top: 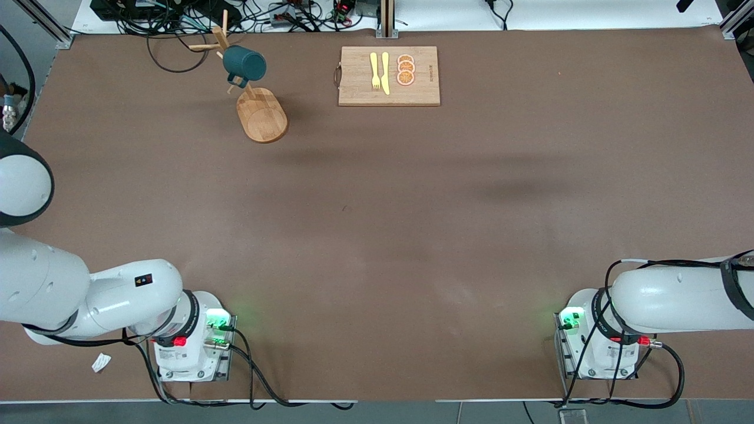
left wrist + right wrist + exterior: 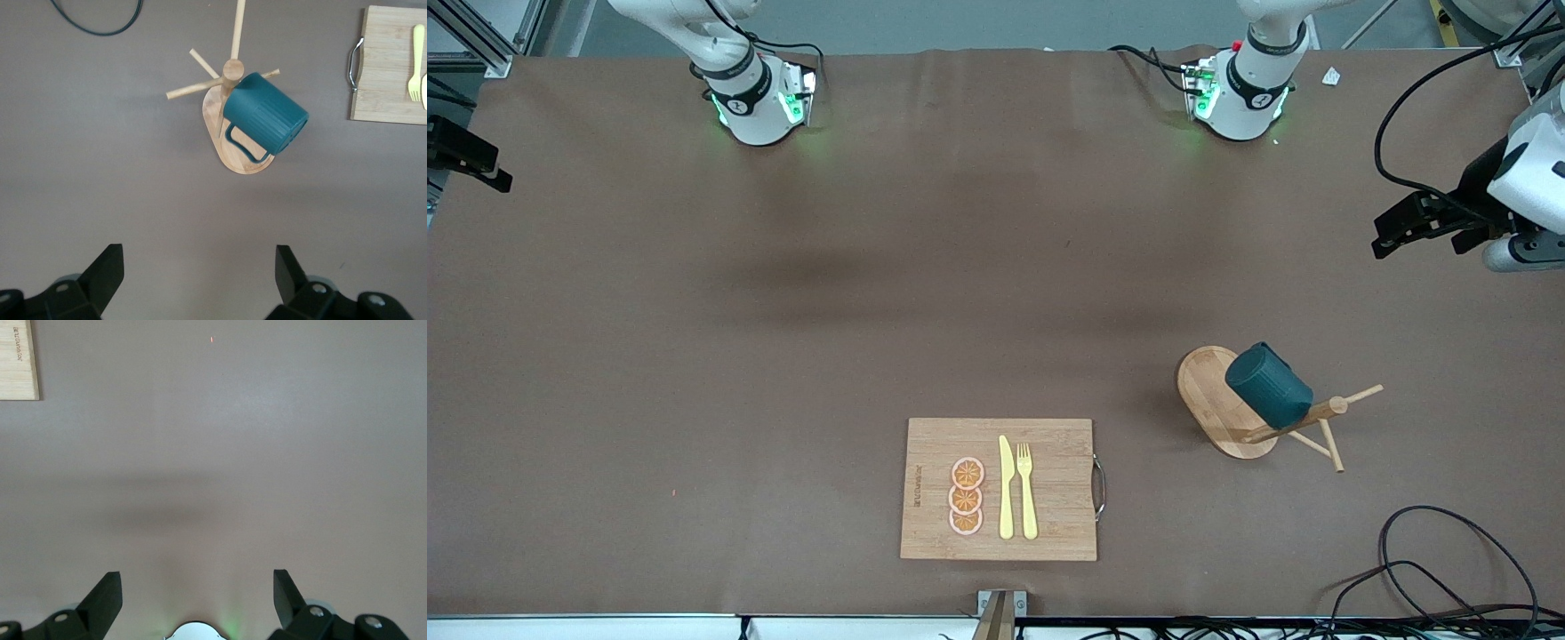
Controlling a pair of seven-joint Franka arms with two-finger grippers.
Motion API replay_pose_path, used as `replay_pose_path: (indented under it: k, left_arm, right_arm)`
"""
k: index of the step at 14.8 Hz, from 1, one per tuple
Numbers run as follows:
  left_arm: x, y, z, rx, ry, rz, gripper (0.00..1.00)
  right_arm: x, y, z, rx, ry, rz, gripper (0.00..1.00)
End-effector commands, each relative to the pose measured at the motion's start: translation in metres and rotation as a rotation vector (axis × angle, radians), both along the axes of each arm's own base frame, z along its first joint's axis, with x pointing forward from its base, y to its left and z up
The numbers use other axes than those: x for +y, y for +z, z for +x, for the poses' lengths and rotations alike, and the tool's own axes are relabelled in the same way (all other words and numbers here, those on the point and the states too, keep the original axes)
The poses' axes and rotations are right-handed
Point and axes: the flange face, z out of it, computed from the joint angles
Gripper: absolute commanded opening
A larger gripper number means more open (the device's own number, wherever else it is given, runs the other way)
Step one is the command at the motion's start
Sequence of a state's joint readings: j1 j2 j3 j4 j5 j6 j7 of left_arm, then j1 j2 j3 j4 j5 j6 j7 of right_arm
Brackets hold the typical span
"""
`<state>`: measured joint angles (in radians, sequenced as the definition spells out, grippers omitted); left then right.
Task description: Pass cup and hang on rack
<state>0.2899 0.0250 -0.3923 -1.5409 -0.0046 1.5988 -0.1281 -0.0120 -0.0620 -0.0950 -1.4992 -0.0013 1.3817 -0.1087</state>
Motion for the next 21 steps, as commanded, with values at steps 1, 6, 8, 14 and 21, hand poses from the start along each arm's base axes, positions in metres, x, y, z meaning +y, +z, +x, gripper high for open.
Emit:
replay_pose_path:
  k: [1, 6, 8, 14, 21]
  left_arm:
    - [0.000, 0.012, 0.002, -0.033, -0.037, 0.003, 1.00]
    - [-0.017, 0.011, 0.017, -0.037, -0.064, 0.002, 1.00]
    - [-0.012, 0.013, 0.016, -0.038, -0.048, -0.001, 1.00]
    - [0.005, 0.021, 0.005, -0.007, -0.019, 0.011, 1.00]
    - [-0.002, 0.031, -0.005, -0.015, -0.068, 0.044, 1.00]
  right_arm:
    - [0.000, 0.005, -0.005, -0.010, -0.001, 0.003, 1.00]
    - [0.004, 0.006, -0.005, -0.013, 0.005, 0.002, 1.00]
    - [0.004, 0.005, -0.005, -0.011, 0.006, 0.002, 1.00]
    - [0.004, 0.005, -0.005, -0.013, 0.005, 0.002, 1.00]
    - [0.001, 0.005, -0.005, -0.012, -0.003, 0.011, 1.00]
